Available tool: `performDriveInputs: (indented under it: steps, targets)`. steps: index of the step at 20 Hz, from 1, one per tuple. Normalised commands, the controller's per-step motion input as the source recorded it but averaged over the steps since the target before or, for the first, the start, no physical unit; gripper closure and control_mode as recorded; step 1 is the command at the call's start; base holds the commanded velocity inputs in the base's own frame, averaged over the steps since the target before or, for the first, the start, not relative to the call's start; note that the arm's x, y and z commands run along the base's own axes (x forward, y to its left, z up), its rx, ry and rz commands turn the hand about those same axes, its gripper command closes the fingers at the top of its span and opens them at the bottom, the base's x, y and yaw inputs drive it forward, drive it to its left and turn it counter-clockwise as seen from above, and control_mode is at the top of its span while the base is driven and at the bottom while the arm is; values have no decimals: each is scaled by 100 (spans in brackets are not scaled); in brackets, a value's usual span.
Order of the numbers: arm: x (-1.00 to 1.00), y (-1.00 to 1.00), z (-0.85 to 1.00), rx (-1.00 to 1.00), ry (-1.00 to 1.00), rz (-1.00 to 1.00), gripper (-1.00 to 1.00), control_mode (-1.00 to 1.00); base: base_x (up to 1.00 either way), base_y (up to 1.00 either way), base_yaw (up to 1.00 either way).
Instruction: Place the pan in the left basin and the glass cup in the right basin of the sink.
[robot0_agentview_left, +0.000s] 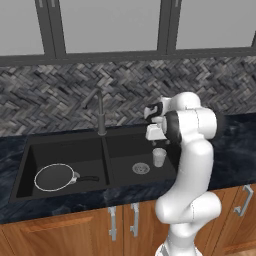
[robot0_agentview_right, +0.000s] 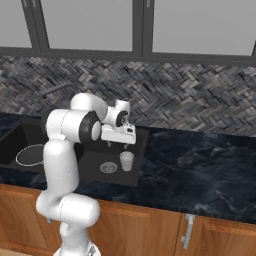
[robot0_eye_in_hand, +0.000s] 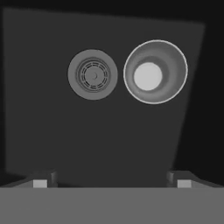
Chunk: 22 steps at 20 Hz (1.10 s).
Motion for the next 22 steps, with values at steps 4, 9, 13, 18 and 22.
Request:
performDriveInputs:
  steps: [4,9,13,18,22]
  targets:
    - [-35,0,29,-9,0,-13,-100,-100,0,0,0]
    - [-37,0,26,-4,0,-18,-100,-100,0,0,0]
    - [-37,0,31,0,1,-18,-100,-100,0,0,0]
    - [-37,0,33,0,3,-16,-100,-100,0,0,0]
    - [-37,0,34,-1,1,-9,-100,-100,0,0,0]
